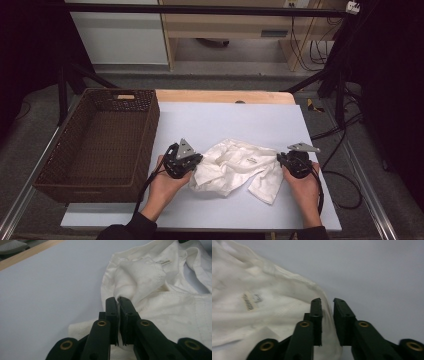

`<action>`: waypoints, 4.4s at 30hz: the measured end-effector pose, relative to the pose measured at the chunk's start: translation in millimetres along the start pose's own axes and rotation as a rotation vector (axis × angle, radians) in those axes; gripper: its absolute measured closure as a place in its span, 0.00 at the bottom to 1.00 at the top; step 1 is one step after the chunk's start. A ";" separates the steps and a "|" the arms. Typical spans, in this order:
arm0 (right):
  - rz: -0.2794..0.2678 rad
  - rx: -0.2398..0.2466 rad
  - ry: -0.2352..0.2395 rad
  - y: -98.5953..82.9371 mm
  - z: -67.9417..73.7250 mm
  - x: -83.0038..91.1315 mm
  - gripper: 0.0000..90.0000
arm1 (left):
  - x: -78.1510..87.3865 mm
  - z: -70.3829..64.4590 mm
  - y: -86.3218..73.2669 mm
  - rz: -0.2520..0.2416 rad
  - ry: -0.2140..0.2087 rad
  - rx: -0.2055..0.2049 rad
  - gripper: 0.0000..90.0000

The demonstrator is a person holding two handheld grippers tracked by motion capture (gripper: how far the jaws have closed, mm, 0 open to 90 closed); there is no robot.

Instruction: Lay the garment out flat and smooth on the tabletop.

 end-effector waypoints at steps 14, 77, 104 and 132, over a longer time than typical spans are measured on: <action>-0.068 0.115 0.235 -4.5 106.1 28.5 0.52 | -8.1 14.8 24.7 -0.069 0.014 0.072 0.96; 0.081 0.267 0.367 -51.5 102.7 40.2 0.60 | -19.7 13.8 -39.7 0.102 0.039 0.004 0.97; 0.001 0.045 0.107 -29.3 26.5 39.6 0.46 | -5.2 22.4 -50.7 0.022 0.061 0.068 0.96; 0.046 0.019 0.053 1.2 11.7 -25.1 0.87 | 1.7 19.0 -59.9 0.004 0.037 0.106 0.96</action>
Point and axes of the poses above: each handheld gripper's, and its own axes: x roughly backward along the jaws, y roughly out of its top, z roughly to its left, the point moved 10 cm from there along -x, roughly forward along the jaws, and after that the axes turned 11 degrees about z, right-handed, at the moved point
